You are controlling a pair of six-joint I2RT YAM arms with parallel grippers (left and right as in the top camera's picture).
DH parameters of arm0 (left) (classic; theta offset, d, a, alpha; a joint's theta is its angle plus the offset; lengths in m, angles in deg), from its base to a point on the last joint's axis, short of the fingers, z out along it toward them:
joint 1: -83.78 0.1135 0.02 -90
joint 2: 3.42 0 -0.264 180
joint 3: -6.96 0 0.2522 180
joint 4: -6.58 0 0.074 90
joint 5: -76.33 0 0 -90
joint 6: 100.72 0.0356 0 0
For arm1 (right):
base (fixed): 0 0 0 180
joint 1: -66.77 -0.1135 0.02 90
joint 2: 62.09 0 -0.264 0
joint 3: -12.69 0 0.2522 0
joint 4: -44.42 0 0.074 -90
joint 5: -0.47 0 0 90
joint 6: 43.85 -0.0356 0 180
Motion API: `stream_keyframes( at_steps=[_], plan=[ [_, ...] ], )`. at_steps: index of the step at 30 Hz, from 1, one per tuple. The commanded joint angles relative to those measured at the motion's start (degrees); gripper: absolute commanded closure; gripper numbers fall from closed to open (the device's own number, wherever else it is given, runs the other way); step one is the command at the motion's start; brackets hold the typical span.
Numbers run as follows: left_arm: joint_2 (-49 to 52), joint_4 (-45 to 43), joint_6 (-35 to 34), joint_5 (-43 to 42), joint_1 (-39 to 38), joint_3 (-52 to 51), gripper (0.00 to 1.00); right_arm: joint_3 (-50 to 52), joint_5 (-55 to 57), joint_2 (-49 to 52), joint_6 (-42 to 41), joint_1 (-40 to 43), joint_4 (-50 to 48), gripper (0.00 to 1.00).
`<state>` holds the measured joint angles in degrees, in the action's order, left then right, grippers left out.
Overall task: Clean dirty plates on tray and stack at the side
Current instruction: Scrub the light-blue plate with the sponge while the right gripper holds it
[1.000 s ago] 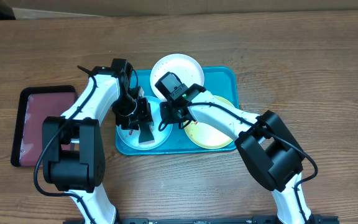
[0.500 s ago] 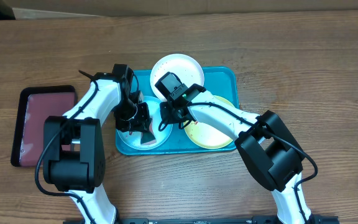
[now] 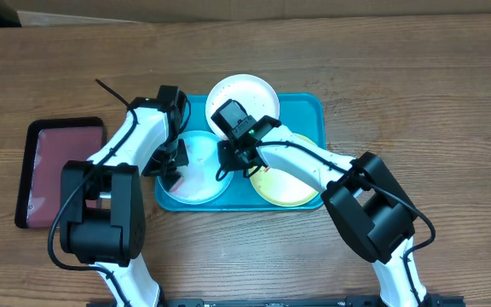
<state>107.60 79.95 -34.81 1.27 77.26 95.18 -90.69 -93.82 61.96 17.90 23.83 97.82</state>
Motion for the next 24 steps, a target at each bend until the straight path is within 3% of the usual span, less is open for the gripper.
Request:
stream_keyframes(
  at_steps=[1, 4, 8, 11, 19, 22, 24],
  plan=[
    [0.4, 2.3, -2.1, 6.3, 1.0, 7.5, 0.96, -0.5, 0.5, 0.2, 0.2, 0.2, 0.7, 0.95],
    [0.4, 3.0, 0.7, -1.8, 1.0, 13.1, 0.96, -0.6, -3.5, 0.2, 0.1, 0.2, 0.5, 0.96],
    [0.4, 0.7, 8.8, -24.1, 1.0, 16.2, 0.96, -0.9, -3.9, 0.2, 0.2, 0.3, 0.1, 0.96],
    [0.7, 0.0, 8.9, -31.1, 0.4, 14.5, 0.96, -0.9, -3.9, 0.2, 0.2, 0.3, -0.3, 0.96],
    [1.0, -7.0, 5.8, -28.6, -1.4, 3.3, 0.96, -0.9, -3.9, 0.2, 0.2, 0.3, -0.4, 0.96],
    [1.0, -7.6, 1.3, -19.7, -0.5, 0.5, 0.96, -0.9, -3.9, 0.2, 0.2, 0.3, -0.4, 0.96],
    [1.0, -7.6, 0.7, -9.5, 0.5, -1.3, 0.96, -0.9, -3.9, 0.2, 0.2, 0.3, -0.4, 0.96]
  ],
)
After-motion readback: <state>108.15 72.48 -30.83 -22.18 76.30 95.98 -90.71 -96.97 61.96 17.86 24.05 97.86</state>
